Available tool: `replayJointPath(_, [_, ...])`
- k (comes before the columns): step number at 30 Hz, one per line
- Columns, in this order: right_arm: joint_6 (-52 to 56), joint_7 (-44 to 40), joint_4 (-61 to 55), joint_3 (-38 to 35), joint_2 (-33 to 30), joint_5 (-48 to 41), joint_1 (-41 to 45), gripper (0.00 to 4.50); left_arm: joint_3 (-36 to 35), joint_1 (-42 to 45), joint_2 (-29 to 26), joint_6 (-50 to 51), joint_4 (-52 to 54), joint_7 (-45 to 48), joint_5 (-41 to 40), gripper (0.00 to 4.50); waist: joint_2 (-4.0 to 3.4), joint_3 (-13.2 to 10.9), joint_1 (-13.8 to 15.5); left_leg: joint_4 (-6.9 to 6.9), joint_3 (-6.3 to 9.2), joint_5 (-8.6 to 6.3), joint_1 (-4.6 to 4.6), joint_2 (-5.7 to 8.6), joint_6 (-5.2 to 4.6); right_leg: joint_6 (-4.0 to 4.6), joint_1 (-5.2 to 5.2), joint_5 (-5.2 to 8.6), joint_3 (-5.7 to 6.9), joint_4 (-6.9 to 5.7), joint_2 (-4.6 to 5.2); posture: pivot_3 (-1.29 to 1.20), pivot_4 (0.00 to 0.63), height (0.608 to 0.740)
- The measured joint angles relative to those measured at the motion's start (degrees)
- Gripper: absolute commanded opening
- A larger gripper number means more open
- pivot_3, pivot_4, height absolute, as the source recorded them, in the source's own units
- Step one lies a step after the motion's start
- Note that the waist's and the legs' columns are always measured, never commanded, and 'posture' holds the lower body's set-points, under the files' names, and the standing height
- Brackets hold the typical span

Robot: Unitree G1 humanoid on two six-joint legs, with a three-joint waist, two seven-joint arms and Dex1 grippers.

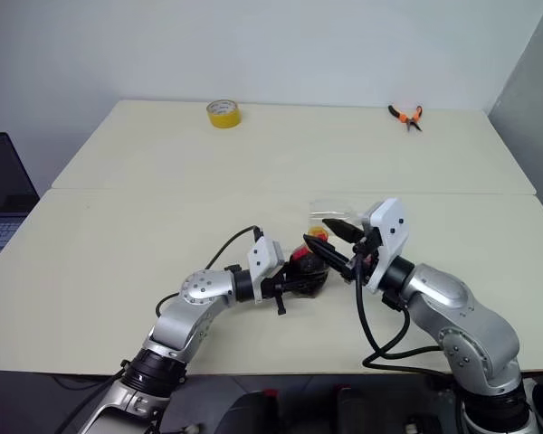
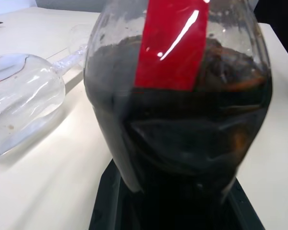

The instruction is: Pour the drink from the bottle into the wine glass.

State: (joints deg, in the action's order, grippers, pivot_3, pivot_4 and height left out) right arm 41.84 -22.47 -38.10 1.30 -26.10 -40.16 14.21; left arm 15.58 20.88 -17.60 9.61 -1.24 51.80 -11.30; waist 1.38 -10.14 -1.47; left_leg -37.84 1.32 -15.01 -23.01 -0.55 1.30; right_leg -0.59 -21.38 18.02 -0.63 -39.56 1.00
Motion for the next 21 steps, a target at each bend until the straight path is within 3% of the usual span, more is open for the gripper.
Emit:
replayJointPath(10, [0.1,0.0,0.1,-0.5,1.1,-1.0,-0.5,1.21,0.0,0.0,0.0,0.0,0.0,0.0,0.0,0.63,0.00,0.0,0.0,0.00,0.00,0.00,0.00,0.00,0.00,0.00,0.00,0.00,0.00,0.00,0.00,0.00,0.150,0.740])
replayJointPath(21, [1.5,3.4,0.5,-4.4,6.2,-10.8,-2.0,1.21,0.1,0.0,0.2,-0.1,0.2,0.0,0.0,0.63,0.00,0.0,0.0,0.00,0.00,0.00,0.00,-0.01,0.00,0.00,0.00,0.00,0.00,-0.01,0.00,0.00,0.150,0.740])
